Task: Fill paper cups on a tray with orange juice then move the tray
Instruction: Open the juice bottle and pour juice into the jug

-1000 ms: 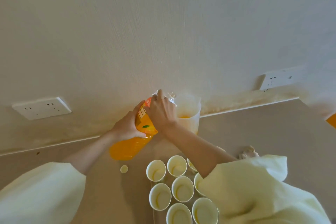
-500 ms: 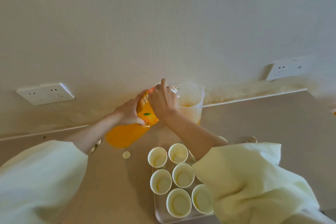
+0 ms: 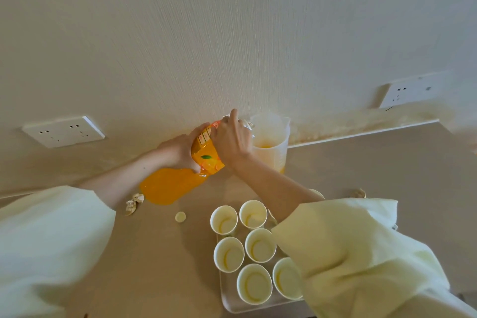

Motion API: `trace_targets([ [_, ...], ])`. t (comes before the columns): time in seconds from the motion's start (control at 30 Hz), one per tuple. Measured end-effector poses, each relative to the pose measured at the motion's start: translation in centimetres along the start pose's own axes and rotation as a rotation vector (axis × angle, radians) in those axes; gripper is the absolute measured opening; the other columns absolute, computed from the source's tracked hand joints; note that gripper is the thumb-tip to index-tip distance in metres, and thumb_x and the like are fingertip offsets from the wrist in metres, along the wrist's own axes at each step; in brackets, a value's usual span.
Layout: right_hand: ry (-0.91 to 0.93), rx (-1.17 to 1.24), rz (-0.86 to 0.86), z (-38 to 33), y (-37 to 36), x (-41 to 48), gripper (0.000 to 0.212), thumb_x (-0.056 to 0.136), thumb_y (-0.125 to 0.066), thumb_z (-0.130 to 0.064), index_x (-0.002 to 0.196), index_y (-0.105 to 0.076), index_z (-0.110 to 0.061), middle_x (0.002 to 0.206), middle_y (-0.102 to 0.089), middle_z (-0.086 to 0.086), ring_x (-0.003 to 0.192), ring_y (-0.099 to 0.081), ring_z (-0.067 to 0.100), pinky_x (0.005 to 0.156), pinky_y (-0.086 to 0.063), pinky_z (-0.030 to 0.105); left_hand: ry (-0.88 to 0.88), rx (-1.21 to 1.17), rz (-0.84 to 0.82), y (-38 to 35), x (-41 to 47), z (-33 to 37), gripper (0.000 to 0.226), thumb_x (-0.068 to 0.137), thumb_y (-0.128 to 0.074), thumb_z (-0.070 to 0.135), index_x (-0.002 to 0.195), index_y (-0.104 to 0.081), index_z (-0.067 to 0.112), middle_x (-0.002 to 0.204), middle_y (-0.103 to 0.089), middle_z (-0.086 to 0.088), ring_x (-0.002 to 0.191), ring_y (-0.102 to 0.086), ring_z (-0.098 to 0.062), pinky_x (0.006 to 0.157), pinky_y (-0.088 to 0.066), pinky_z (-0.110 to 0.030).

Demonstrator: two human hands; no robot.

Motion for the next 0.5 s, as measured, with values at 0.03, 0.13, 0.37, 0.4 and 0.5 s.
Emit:
trace_targets([
  [0.03, -0.002, 0.0, -0.002, 0.0, 0.0, 0.0, 0.026, 0.101, -0.043, -0.019, 0.108, -0.061, -0.002, 0.111, -0.05, 0.013, 0.089, -0.061, 0.027, 0.061, -0.036, 0.029, 0.004, 0.017, -0.004, 0.1, 0.0, 0.0, 0.129, 0.05, -0.083, 0.047, 0.141, 0.01, 0.051, 0.129, -0.053, -0.002, 0.106, -0.057, -0.028, 0.083, -0.053, -0.045],
  [0.13, 0.005, -0.003, -0.015, 0.0, 0.3, -0.1, 0.024, 0.1, -0.044, -0.015, 0.105, -0.063, -0.002, 0.108, -0.051, 0.014, 0.09, -0.06, 0.028, 0.06, -0.038, 0.03, 0.006, 0.05, -0.019, 0.4, 0.1, -0.1, 0.129, 0.049, -0.081, 0.051, 0.137, 0.013, 0.056, 0.126, -0.054, -0.001, 0.105, -0.057, -0.029, 0.082, -0.054, -0.046],
  [0.37, 0.035, -0.052, -0.054, 0.2, 0.9, -0.4, 0.017, 0.095, -0.056, -0.015, 0.103, -0.065, -0.004, 0.102, -0.055, 0.012, 0.094, -0.059, 0.026, 0.062, -0.045, 0.031, 0.005, 0.12, -0.056, 1.1, 0.5, -0.4, 0.127, 0.049, -0.08, 0.051, 0.139, 0.01, 0.054, 0.12, -0.055, -0.004, 0.105, -0.057, -0.03, 0.082, -0.053, -0.044],
  [0.4, 0.032, -0.049, -0.055, 0.2, 0.9, -0.4, 0.016, 0.095, -0.056, -0.015, 0.102, -0.065, -0.004, 0.102, -0.055, 0.012, 0.096, -0.059, 0.026, 0.062, -0.043, 0.031, 0.002, 0.123, -0.057, 1.2, 0.6, -0.4, 0.127, 0.049, -0.08, 0.051, 0.139, 0.009, 0.054, 0.12, -0.056, -0.005, 0.104, -0.057, -0.029, 0.081, -0.054, -0.044],
  [0.5, -0.015, -0.011, -0.034, 0.3, 0.8, -0.3, 0.019, 0.098, -0.051, -0.016, 0.102, -0.065, -0.003, 0.106, -0.053, 0.013, 0.093, -0.061, 0.028, 0.061, -0.04, 0.032, -0.001, 0.144, -0.061, 1.2, 0.6, -0.3, 0.128, 0.051, -0.082, 0.049, 0.141, 0.01, 0.051, 0.119, -0.056, -0.005, 0.103, -0.058, -0.029, 0.08, -0.054, -0.042],
])
Point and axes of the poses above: each hand's wrist, its own x-axis towards the middle knuckle, its own y-axis out of the back of the hand, z = x × y, the point moved 1 cm from there along x, towards the middle knuckle
